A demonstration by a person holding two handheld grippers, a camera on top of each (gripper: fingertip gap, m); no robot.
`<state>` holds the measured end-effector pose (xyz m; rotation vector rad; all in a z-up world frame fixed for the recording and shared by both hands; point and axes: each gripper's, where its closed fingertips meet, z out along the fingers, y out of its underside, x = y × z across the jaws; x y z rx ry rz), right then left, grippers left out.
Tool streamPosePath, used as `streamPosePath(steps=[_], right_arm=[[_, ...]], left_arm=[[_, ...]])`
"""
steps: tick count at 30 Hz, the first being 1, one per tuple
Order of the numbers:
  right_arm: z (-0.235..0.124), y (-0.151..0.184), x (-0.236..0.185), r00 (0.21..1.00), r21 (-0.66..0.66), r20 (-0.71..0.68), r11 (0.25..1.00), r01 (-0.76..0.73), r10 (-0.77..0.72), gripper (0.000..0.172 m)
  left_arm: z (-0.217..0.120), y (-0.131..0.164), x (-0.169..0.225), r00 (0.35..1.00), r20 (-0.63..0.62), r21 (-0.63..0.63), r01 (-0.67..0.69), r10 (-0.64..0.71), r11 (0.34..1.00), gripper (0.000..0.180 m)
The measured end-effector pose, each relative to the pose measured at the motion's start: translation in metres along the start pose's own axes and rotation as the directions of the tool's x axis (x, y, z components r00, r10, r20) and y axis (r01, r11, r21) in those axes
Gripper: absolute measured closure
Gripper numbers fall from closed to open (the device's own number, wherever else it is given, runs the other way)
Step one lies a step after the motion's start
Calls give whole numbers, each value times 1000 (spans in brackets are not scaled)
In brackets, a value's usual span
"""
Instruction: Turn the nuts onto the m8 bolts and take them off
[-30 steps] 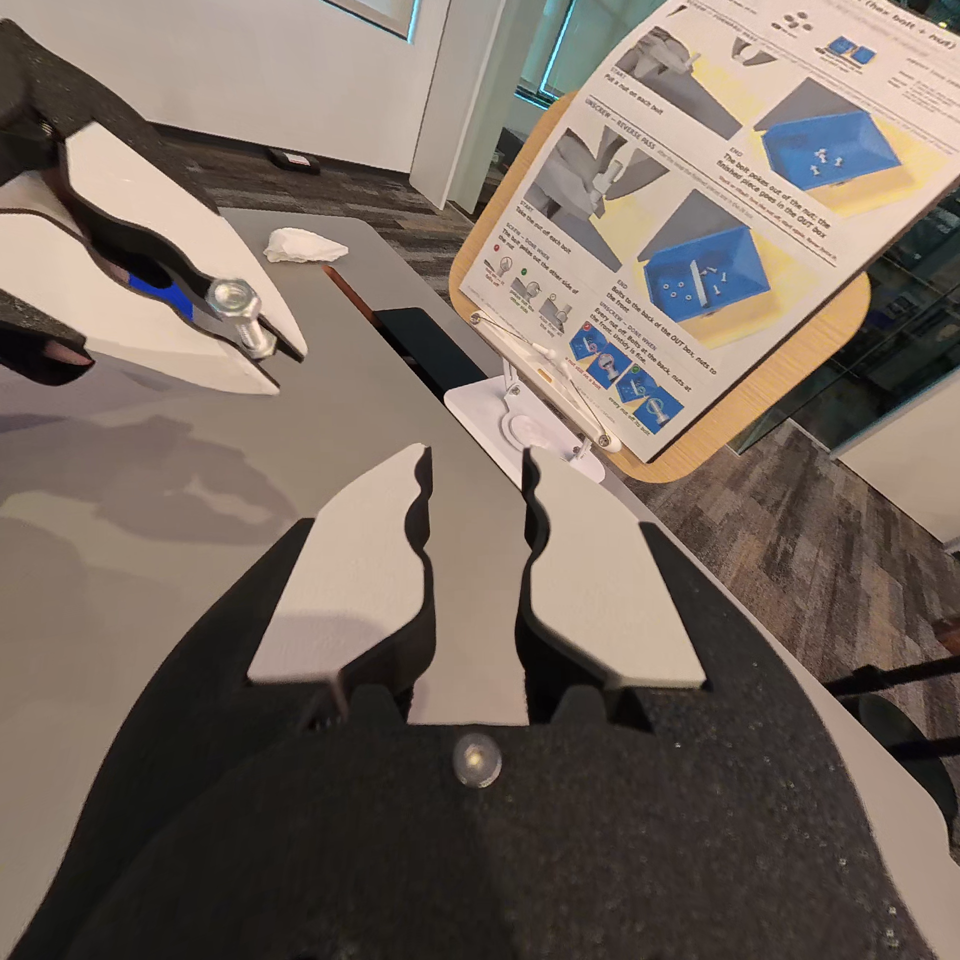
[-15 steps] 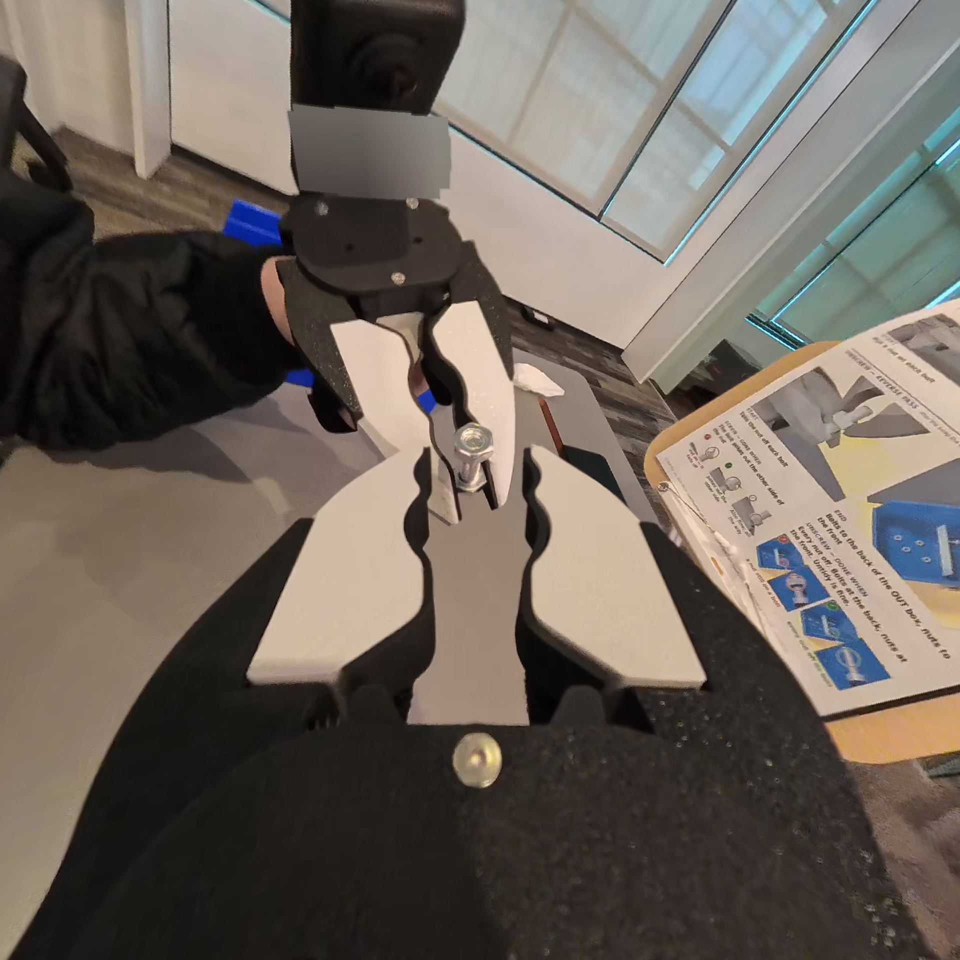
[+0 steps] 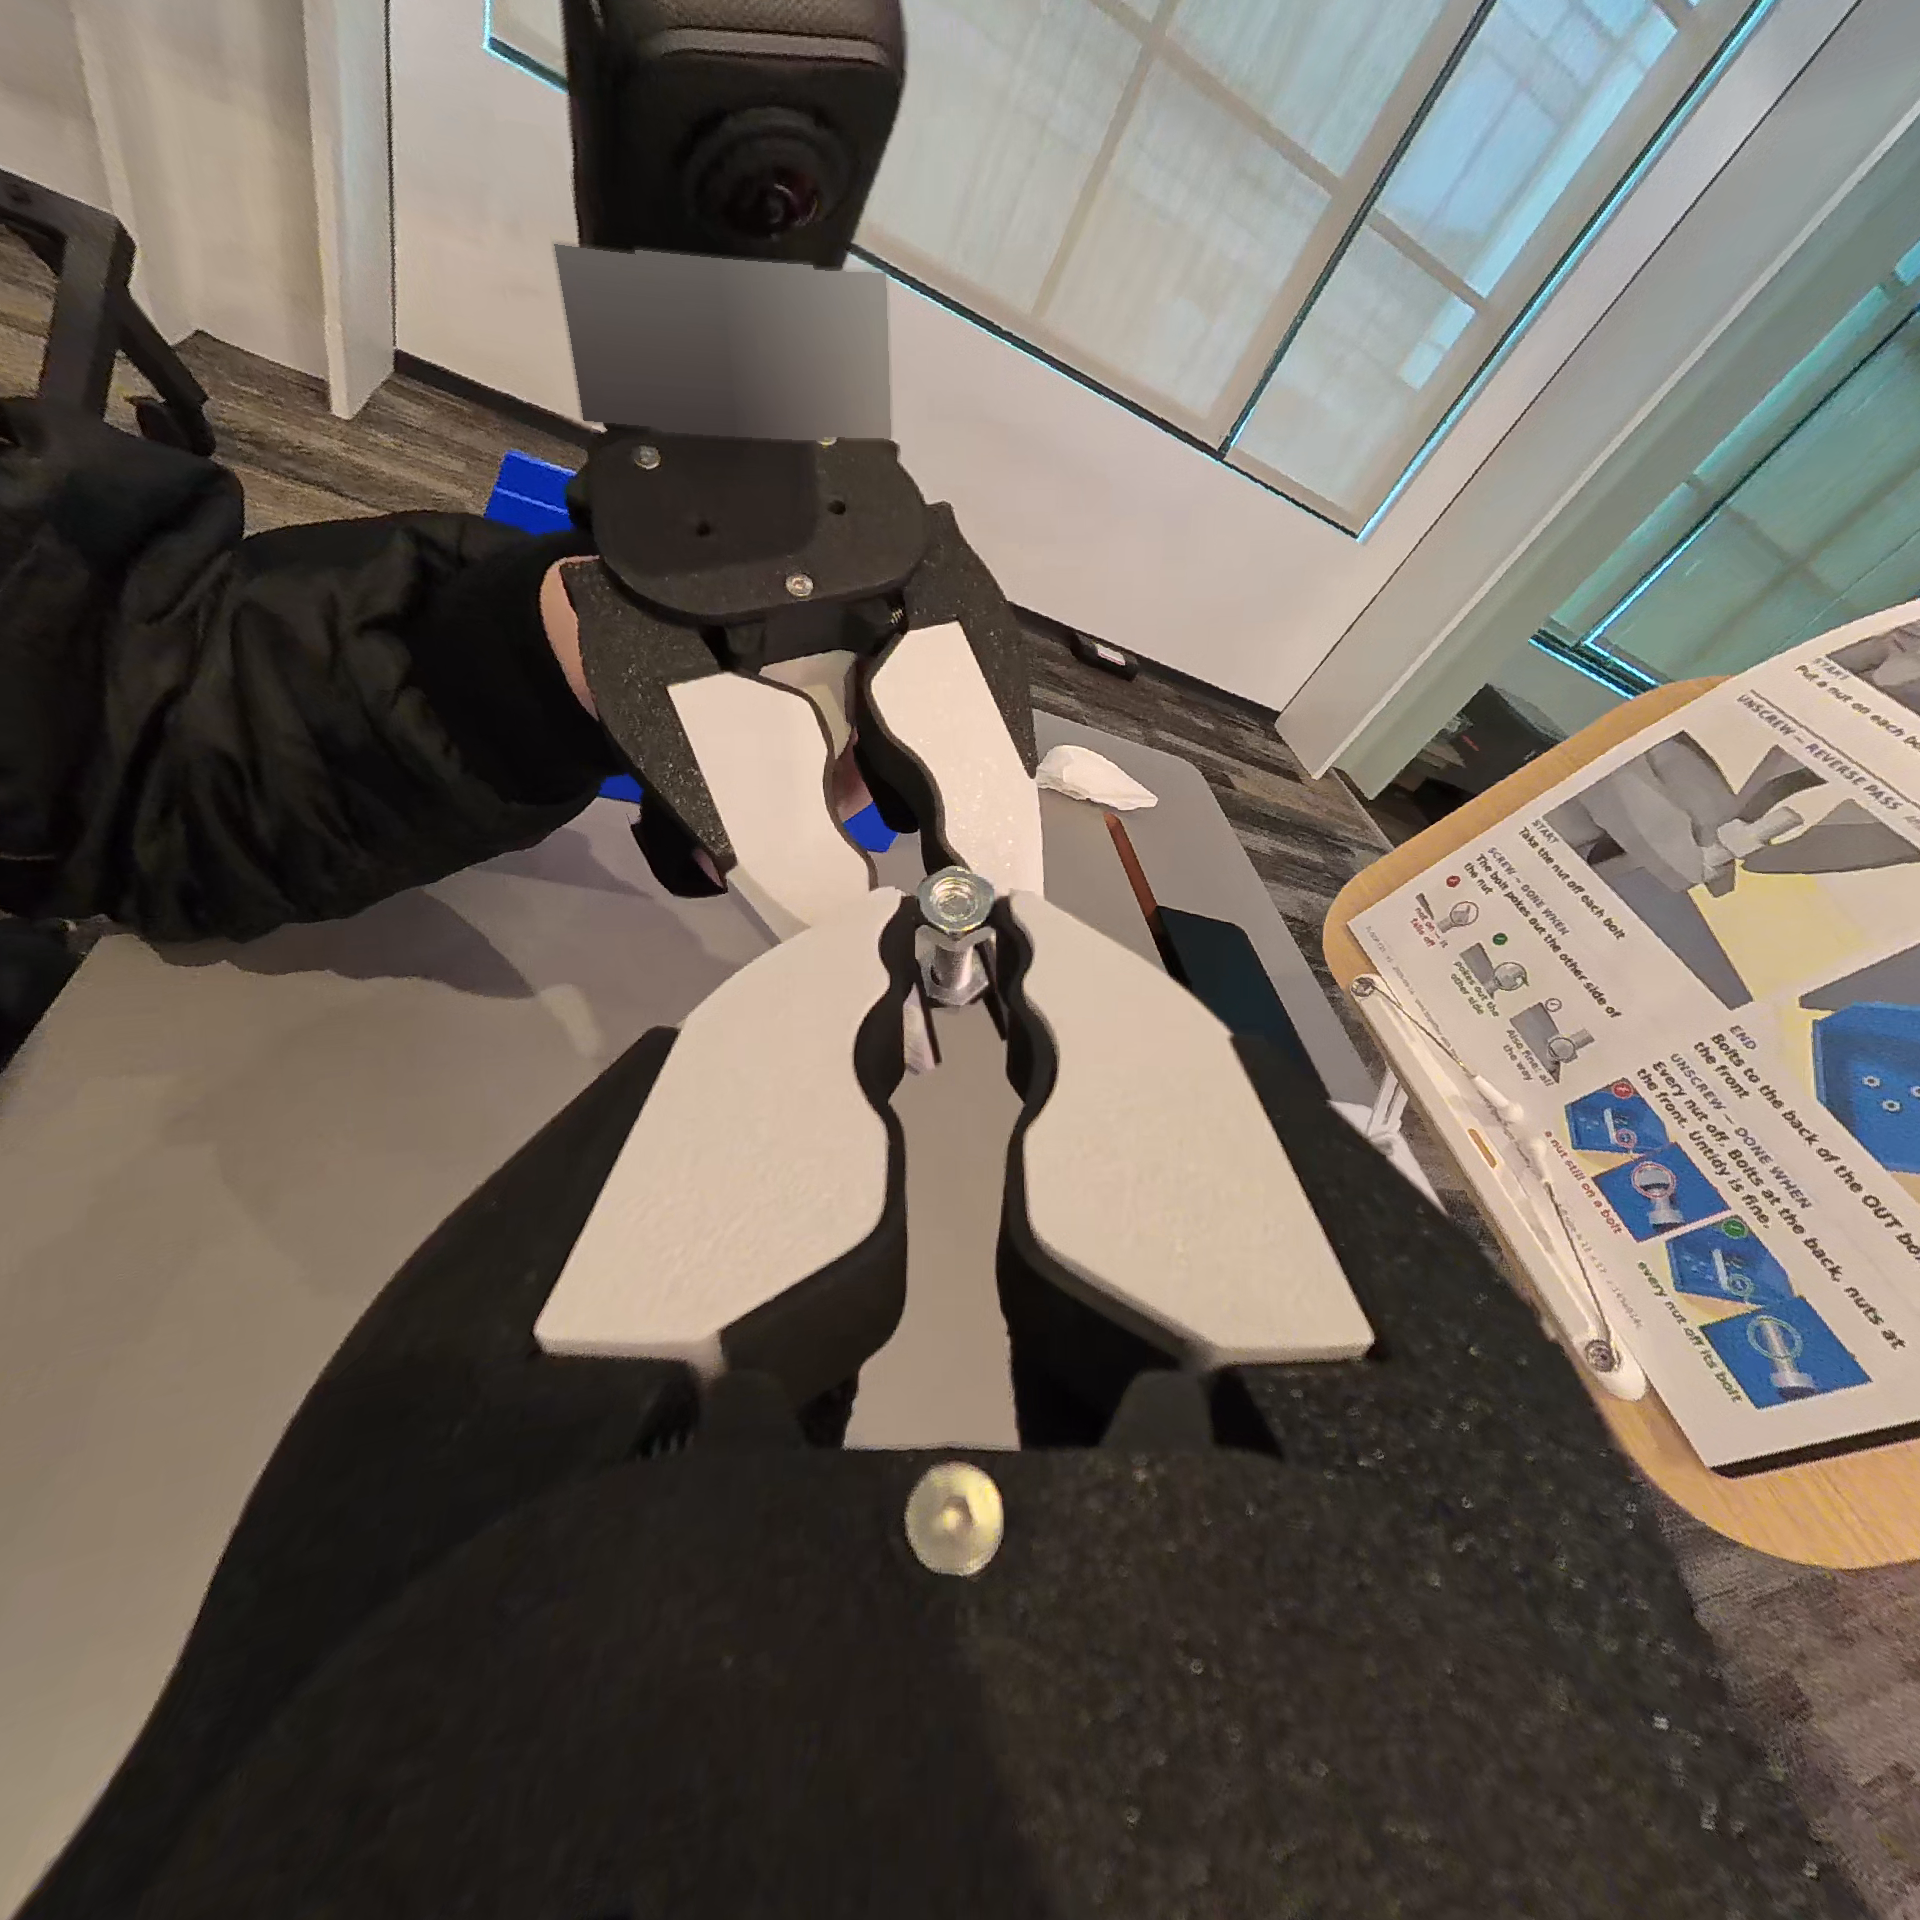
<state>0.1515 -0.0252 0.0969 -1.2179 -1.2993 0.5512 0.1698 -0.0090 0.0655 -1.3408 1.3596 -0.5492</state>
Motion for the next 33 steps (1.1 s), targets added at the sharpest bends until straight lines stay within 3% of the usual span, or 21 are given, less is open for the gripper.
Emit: streamPosePath(steps=[11, 22, 30, 33], right_arm=[[17, -5, 21, 972, -16, -220, 996, -85, 79, 157], [12, -13, 15, 984, 27, -158, 997, -78, 81, 143], [9, -12, 11, 990, 14, -118, 997, -78, 79, 149], [10, -12, 13, 988, 30, -130, 996, -79, 82, 144]], left_arm=[[-7, 0, -31, 981, 169, 19, 91, -92, 996, 165], [-6, -2, -27, 986, 146, 20, 78, -80, 997, 165], [-9, -2, -30, 985, 145, 32, 95, -99, 995, 165], [-7, -4, -24, 988, 130, 31, 75, -78, 997, 165]])
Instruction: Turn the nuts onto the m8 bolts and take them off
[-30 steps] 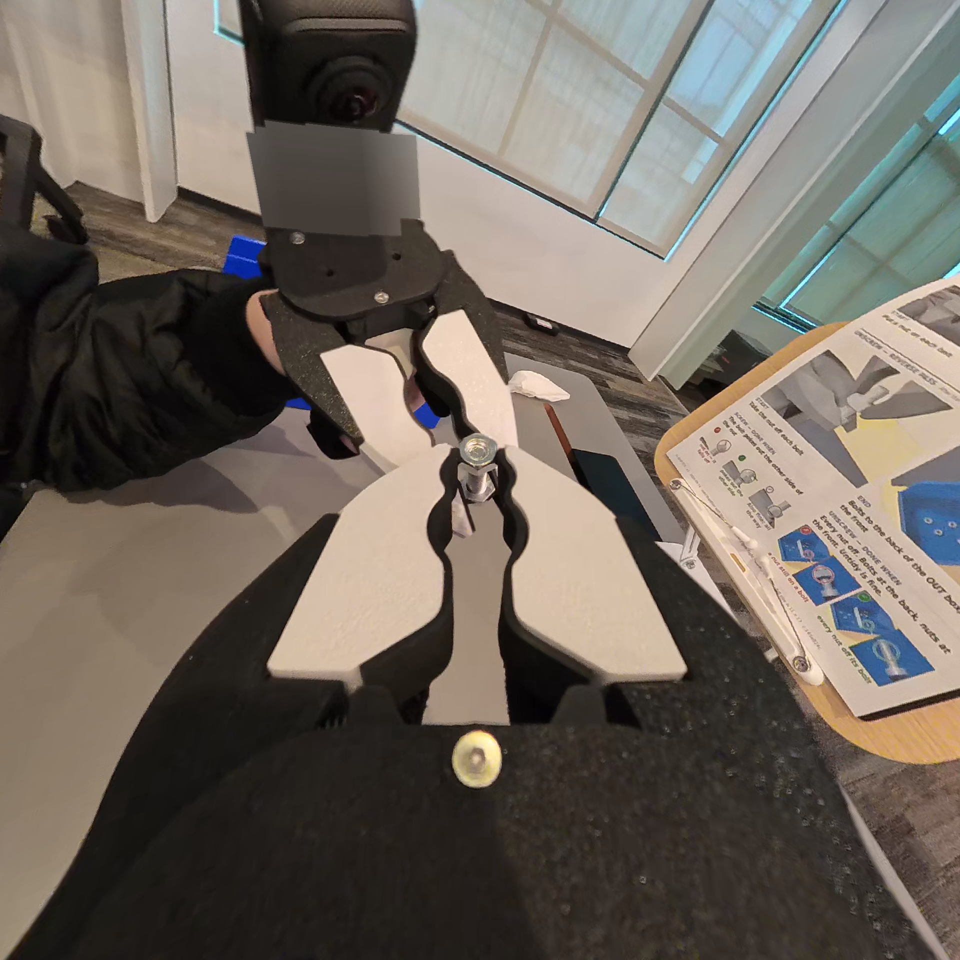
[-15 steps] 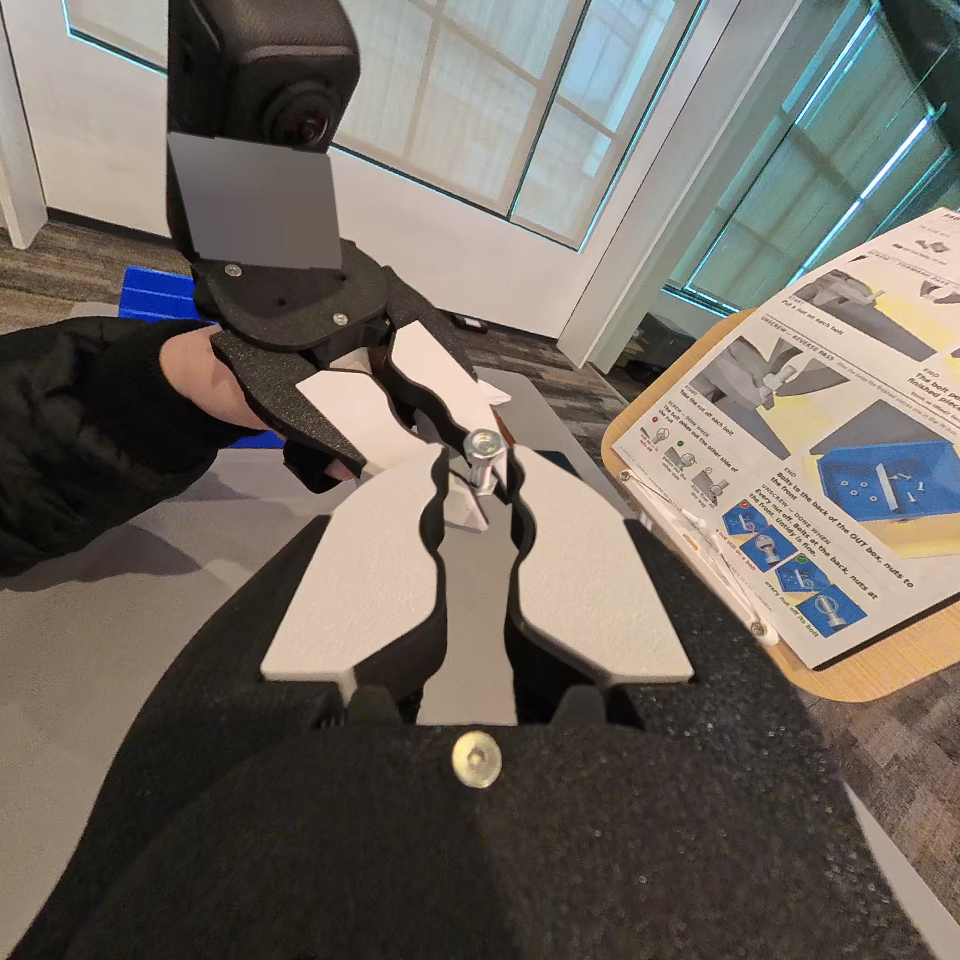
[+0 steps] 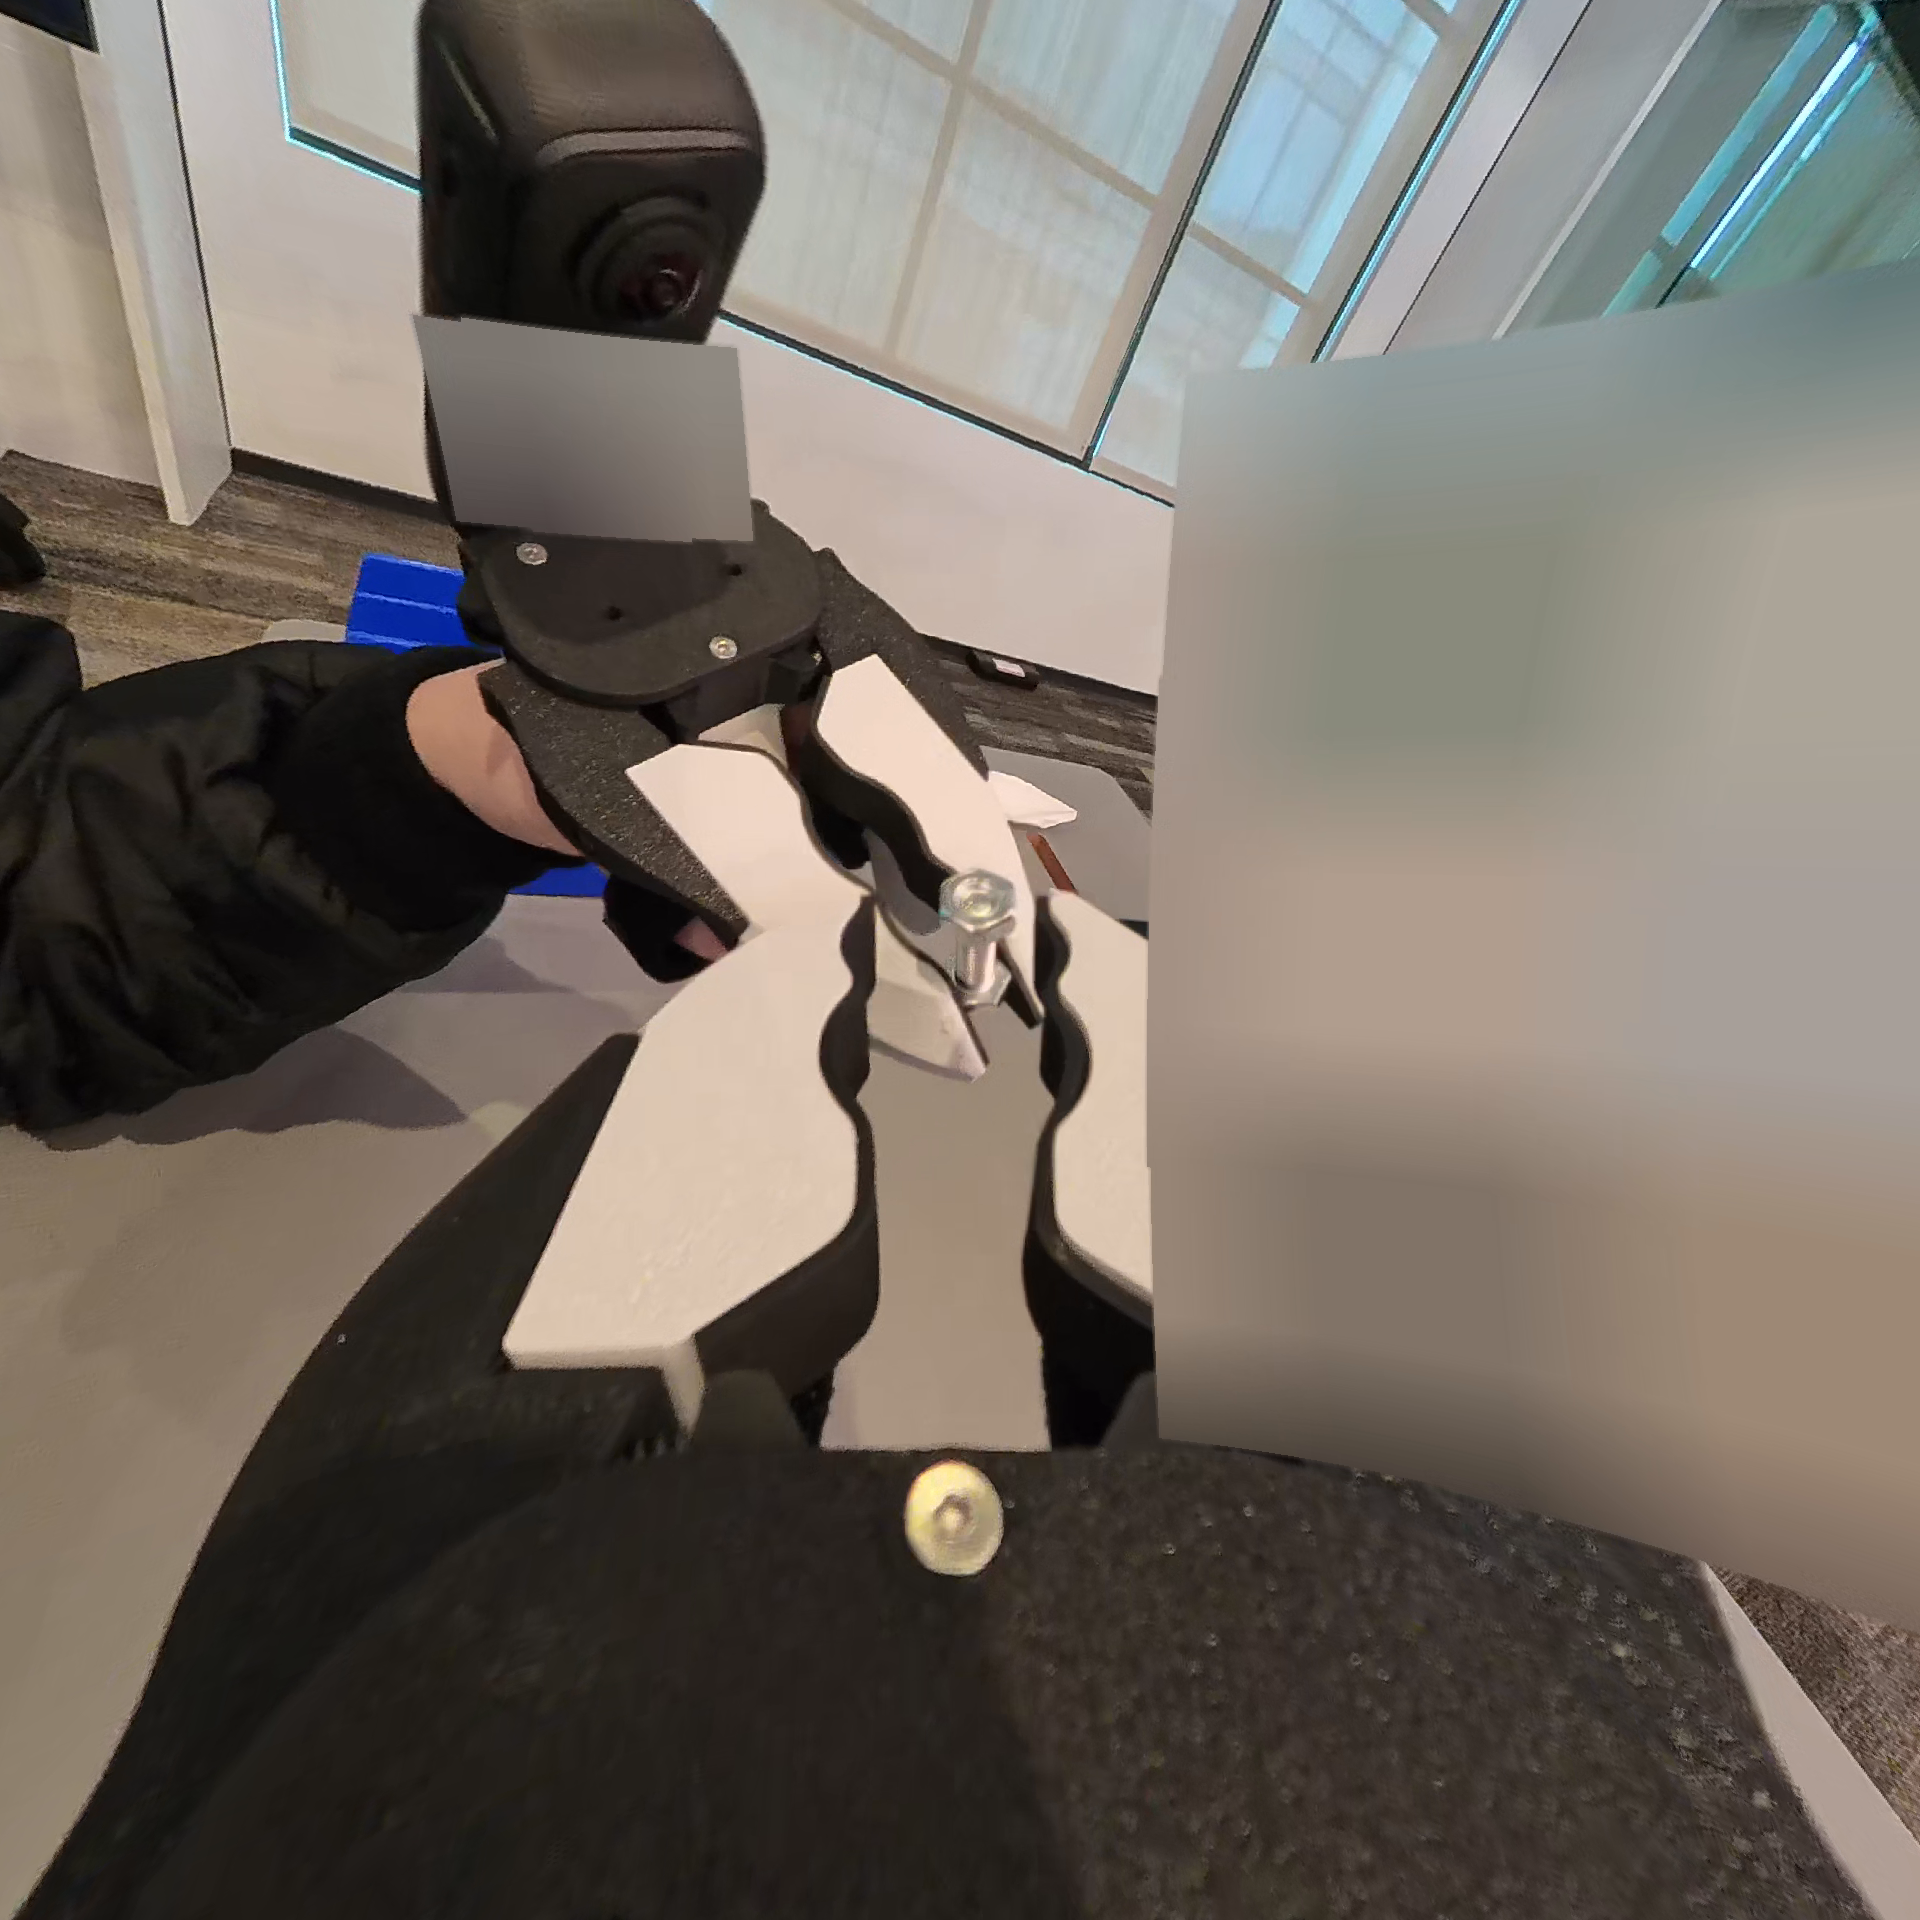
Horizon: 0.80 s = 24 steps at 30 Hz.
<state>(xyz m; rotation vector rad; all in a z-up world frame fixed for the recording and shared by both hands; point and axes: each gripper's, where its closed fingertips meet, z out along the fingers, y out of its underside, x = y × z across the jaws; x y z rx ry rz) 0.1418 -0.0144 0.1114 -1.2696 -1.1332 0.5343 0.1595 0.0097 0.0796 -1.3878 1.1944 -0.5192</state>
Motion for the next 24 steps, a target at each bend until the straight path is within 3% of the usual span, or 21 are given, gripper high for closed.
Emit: streamPosePath(steps=[7, 13, 19, 24], right_arm=[[-1, 4, -6, 999, -38, 34, 999, 25, -23, 151], [2, 1, -4, 1000, -8, 13, 1000, 21, -21, 142], [-3, 4, -7, 999, -48, 39, 998, 37, -35, 150], [-4, -1, -2, 997, -15, -8, 997, 76, -77, 145]], left_arm=[[0, 2, -4, 1000, 9, -6, 16, -16, 1000, 165], [2, 0, 3, 1000, -10, -3, -1, 1, 1000, 165], [-2, -1, -4, 999, 1, 12, 32, -32, 999, 165], [-1, 0, 2, 1000, -17, -4, 6, -6, 1000, 165]])
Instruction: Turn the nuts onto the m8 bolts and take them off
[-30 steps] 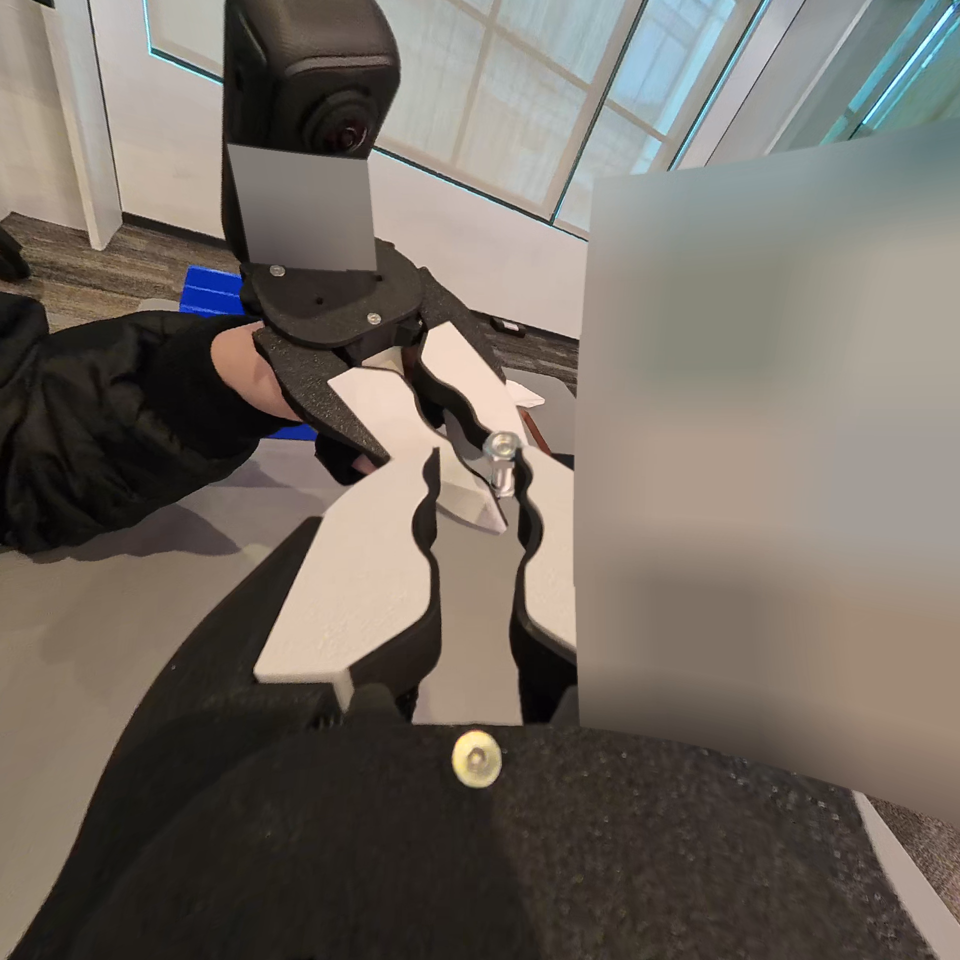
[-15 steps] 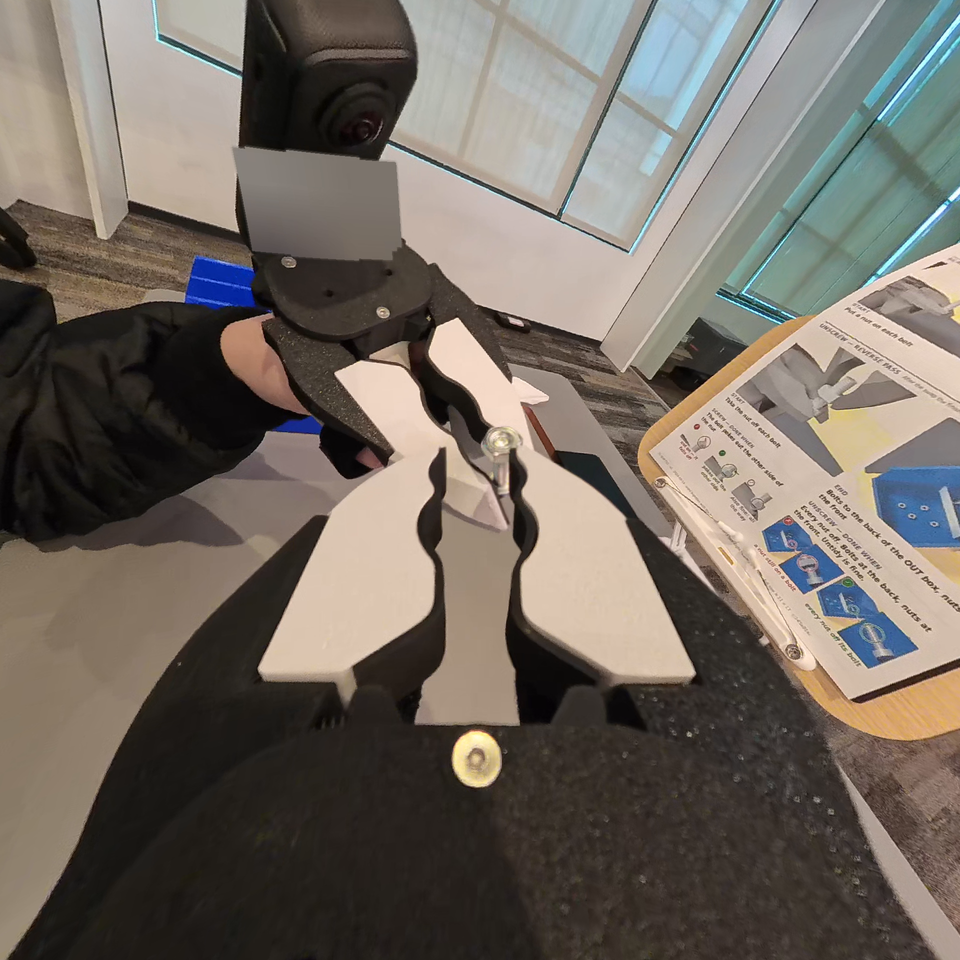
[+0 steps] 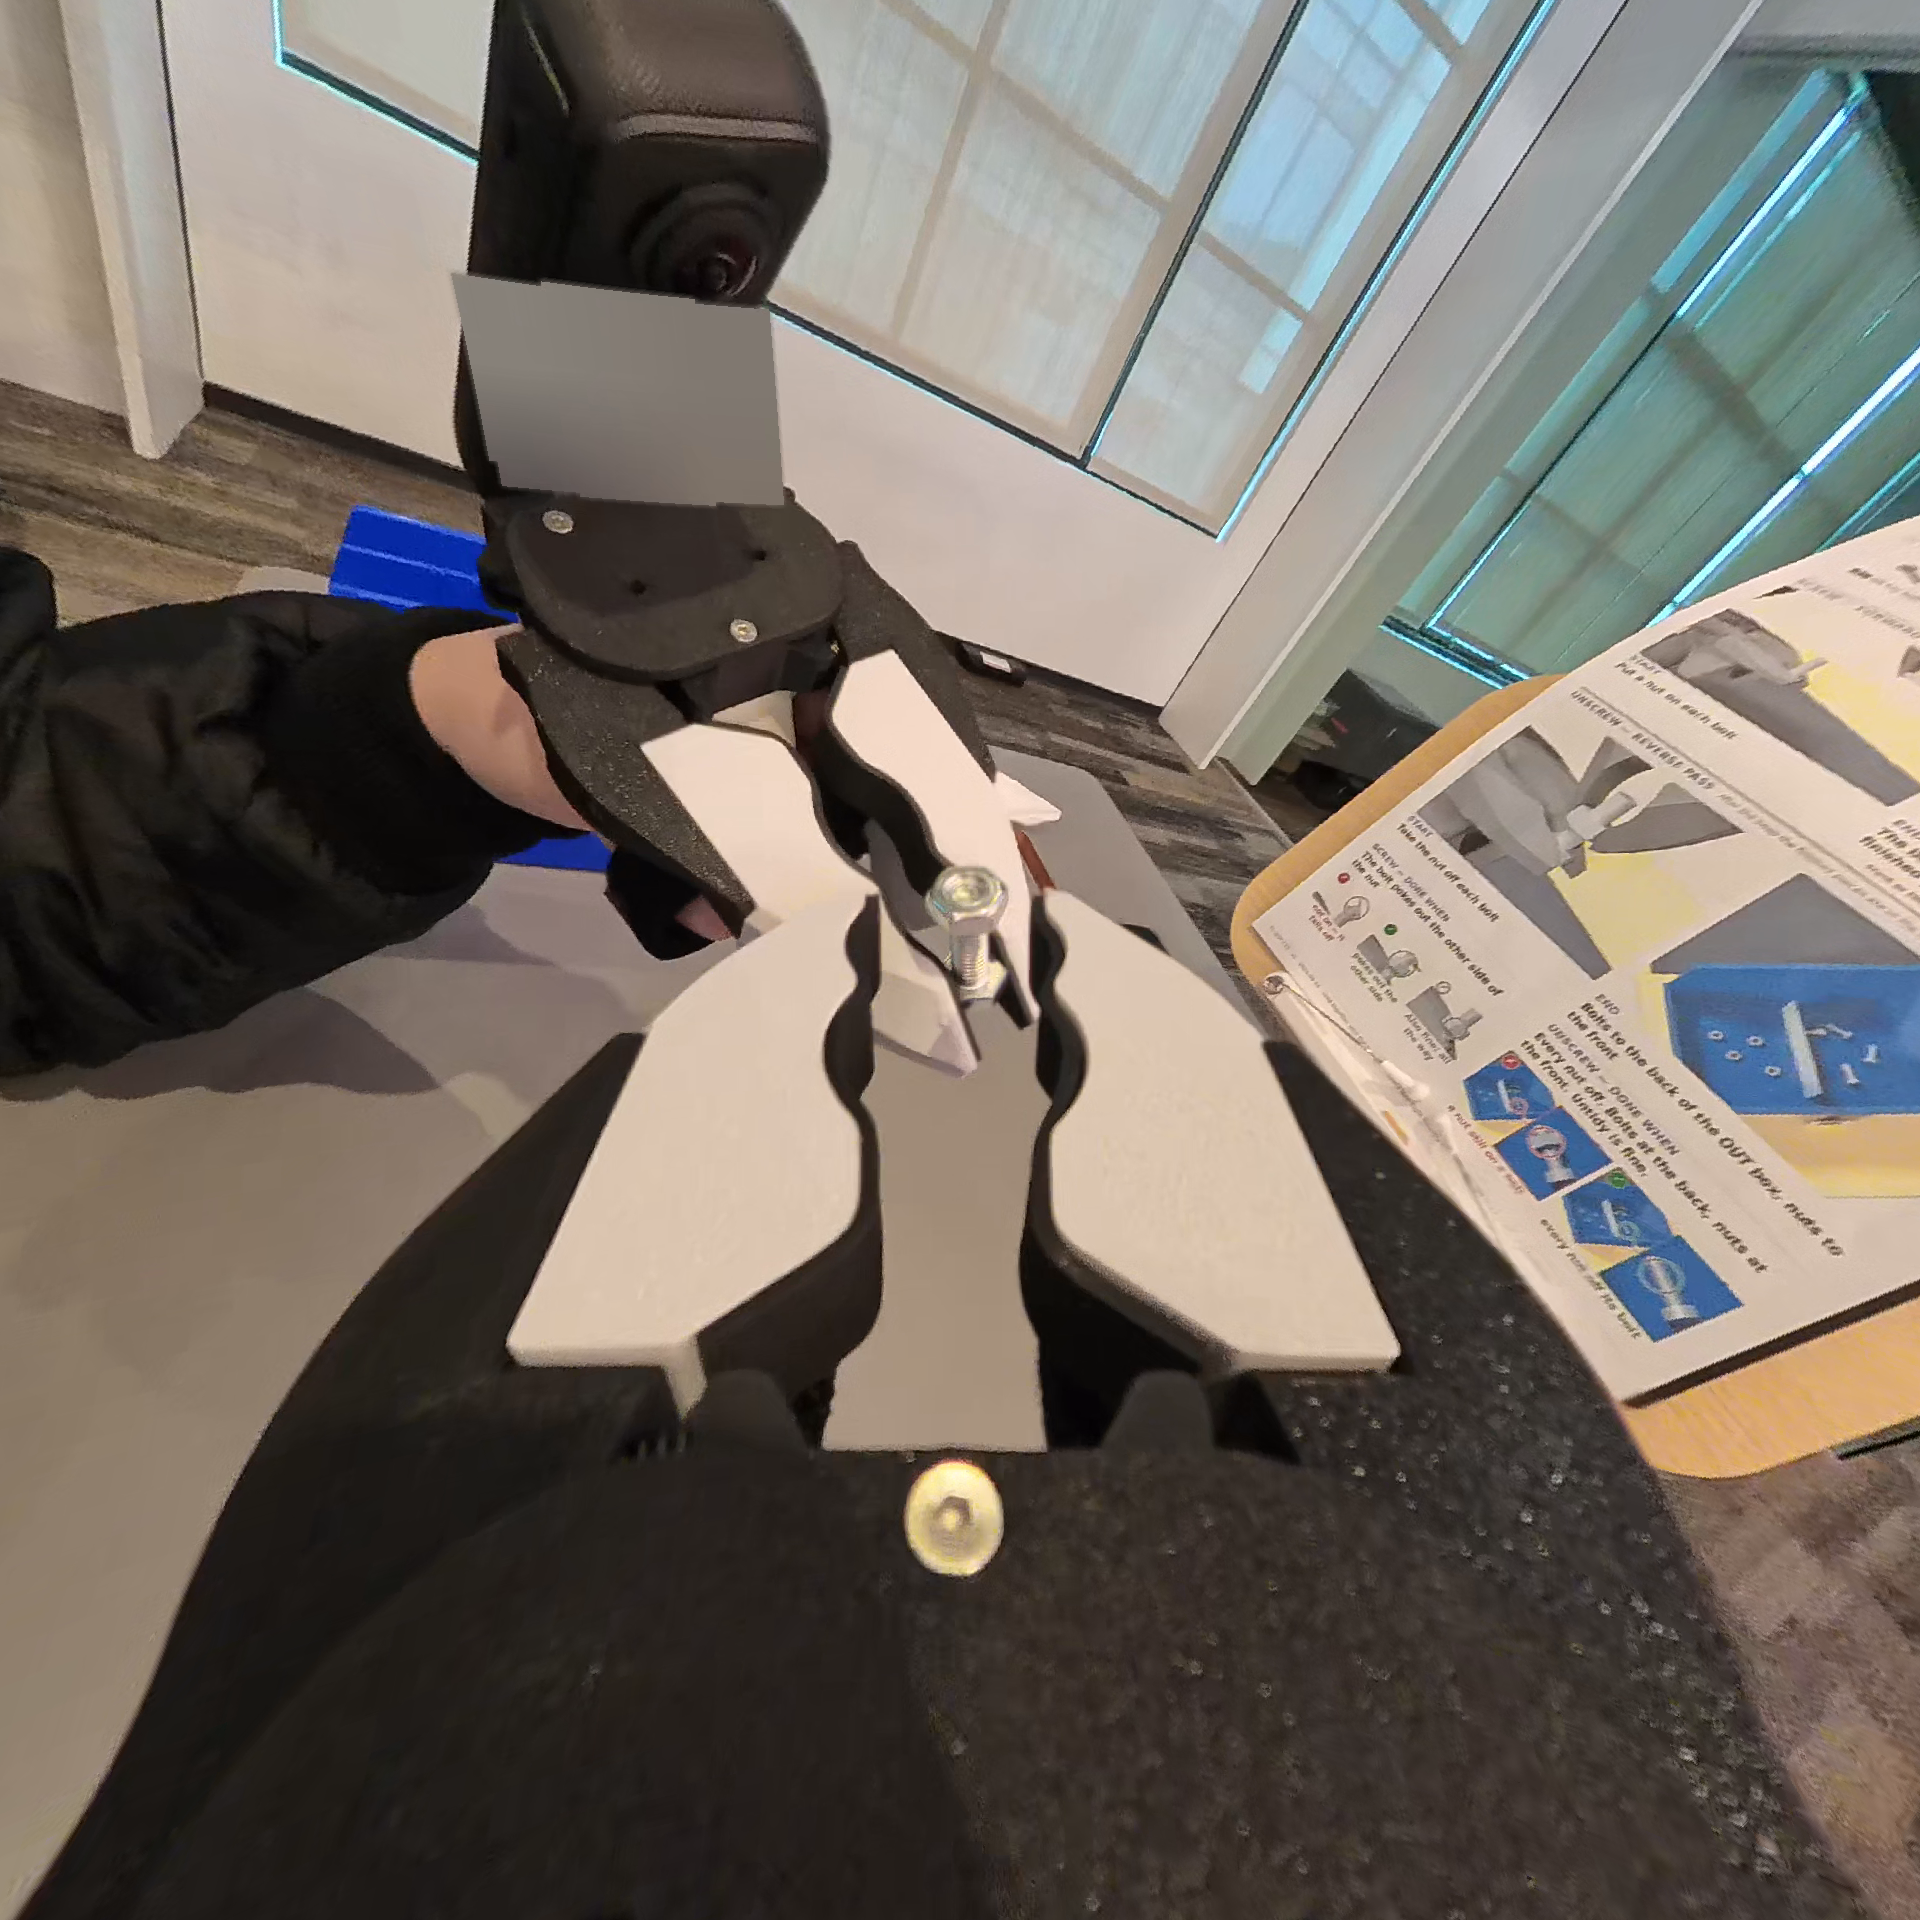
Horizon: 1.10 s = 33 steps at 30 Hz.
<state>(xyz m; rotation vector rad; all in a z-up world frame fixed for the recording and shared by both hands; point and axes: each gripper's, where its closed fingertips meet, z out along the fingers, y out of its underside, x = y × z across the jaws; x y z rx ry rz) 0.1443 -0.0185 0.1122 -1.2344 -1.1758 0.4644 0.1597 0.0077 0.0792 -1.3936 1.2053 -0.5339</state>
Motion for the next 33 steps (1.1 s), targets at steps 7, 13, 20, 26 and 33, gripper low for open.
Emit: streamPosePath(steps=[7, 13, 20, 26, 33], right_arm=[[1, 14, -11, 984, -73, 42, 982, 177, -174, 144], [-7, 11, -5, 993, -18, 56, 994, 104, -103, 145], [-7, 15, -16, 985, -7, 135, 994, 113, -111, 147], [-6, 17, -23, 975, -12, 163, 988, 153, -149, 146], [-11, 17, -23, 976, -28, 175, 990, 137, -130, 153]], left_arm=[[4, 5, 15, 997, -72, -32, -33, 31, 999, 165], [-1, 10, 17, 992, -125, -64, -21, 13, 998, 165], [2, 16, 29, 984, -176, -103, -39, 21, 994, 165], [2, 17, 29, 984, -175, -106, -40, 21, 993, 165], [1, 16, 25, 987, -162, -98, -27, 11, 995, 165]])
